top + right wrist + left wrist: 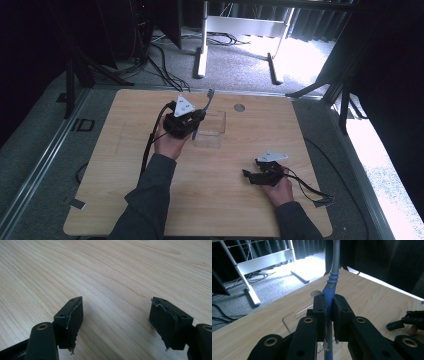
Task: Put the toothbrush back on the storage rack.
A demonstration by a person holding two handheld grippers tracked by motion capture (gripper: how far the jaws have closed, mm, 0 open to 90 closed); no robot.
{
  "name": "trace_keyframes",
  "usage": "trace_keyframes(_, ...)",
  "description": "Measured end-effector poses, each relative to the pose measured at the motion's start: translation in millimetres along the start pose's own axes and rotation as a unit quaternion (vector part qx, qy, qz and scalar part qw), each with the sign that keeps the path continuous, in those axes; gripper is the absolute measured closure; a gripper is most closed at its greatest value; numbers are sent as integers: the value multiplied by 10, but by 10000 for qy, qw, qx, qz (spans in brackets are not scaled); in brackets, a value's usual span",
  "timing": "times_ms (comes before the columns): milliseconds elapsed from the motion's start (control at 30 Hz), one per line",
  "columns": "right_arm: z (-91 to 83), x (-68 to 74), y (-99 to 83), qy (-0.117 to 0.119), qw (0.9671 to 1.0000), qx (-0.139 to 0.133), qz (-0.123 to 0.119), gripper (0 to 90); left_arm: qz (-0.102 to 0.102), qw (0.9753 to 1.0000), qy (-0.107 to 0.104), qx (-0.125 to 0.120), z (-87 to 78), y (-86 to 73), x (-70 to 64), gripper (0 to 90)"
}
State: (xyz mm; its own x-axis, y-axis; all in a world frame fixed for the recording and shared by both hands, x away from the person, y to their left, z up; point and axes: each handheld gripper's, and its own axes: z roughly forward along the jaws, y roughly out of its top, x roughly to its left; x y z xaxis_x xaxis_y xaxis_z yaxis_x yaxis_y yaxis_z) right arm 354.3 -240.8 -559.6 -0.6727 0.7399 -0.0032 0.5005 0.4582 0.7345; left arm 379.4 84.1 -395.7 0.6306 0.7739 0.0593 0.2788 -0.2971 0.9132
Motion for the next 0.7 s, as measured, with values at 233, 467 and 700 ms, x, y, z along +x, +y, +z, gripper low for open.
trace_keyframes(233, 0, 0, 0, 2, 10000, 0, -1, 270, -2, 10000, -18, -58, 18, 38, 6, 819)
trace_keyframes(467, 0, 0, 0, 1, 10000, 2, 0, 269, 62, 9997, -26, -254, 8, 50, 2, 820)
trace_keyframes(700, 0, 0, 0, 1, 10000, -1, -2, 269, 105, 9992, 1, -386, 28, 75, -7, 820)
